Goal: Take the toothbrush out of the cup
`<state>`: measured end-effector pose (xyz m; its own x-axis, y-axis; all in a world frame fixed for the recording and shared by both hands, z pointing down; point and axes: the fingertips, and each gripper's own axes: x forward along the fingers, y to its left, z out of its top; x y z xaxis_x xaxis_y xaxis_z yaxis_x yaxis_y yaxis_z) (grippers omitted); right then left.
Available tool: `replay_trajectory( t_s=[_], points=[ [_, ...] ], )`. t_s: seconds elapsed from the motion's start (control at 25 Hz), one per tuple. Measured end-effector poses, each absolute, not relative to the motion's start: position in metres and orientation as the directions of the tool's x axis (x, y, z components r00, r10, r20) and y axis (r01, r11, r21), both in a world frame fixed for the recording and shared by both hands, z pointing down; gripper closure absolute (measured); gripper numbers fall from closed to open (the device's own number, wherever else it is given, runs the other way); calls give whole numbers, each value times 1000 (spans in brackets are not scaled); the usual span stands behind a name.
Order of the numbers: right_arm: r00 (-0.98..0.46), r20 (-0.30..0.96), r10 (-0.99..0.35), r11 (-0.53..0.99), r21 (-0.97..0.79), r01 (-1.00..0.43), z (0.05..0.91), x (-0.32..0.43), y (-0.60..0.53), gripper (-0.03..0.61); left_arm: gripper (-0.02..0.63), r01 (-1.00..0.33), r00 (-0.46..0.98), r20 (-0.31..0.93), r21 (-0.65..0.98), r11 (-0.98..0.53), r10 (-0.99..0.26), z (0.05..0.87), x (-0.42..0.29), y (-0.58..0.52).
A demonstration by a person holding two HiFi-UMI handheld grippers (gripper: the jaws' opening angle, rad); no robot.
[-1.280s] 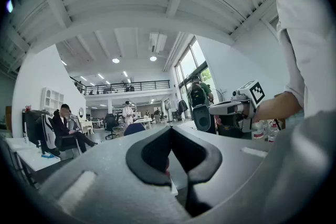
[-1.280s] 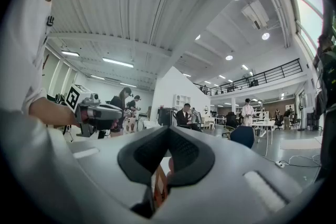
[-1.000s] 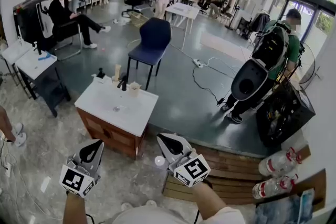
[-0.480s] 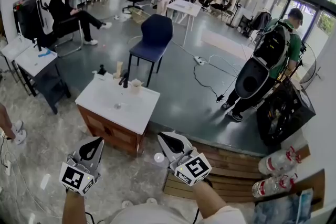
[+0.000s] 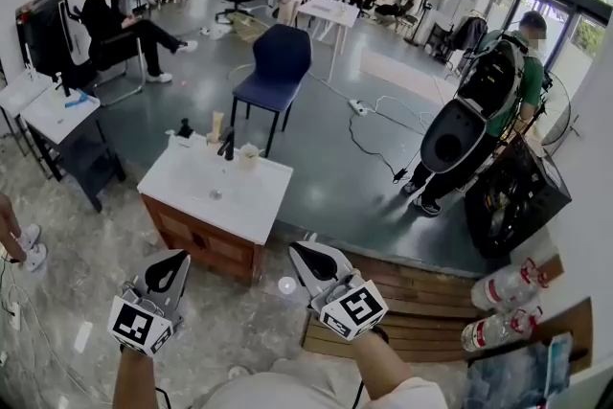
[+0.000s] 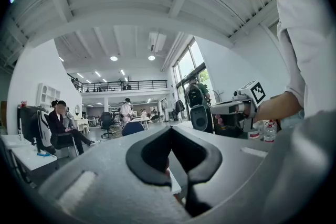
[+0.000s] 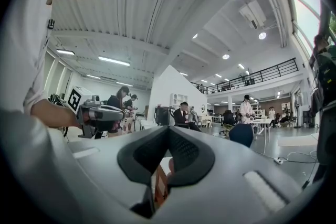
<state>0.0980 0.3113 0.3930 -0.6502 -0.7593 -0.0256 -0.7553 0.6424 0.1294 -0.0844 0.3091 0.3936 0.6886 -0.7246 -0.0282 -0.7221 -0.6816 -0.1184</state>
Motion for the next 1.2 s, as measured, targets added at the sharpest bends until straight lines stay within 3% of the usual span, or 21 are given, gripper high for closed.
replay_trajectory(
  t_s=[0.48, 1.2],
  points=[
    [-659, -12, -752, 653, 119, -748, 402, 82, 296, 577, 607, -729, 682, -31, -101, -677, -731, 400, -100, 291],
    [-724, 0, -690, 720, 106, -686, 413, 125, 192, 577, 607, -779, 624, -22, -109, -618, -781, 399, -49, 197]
  ],
)
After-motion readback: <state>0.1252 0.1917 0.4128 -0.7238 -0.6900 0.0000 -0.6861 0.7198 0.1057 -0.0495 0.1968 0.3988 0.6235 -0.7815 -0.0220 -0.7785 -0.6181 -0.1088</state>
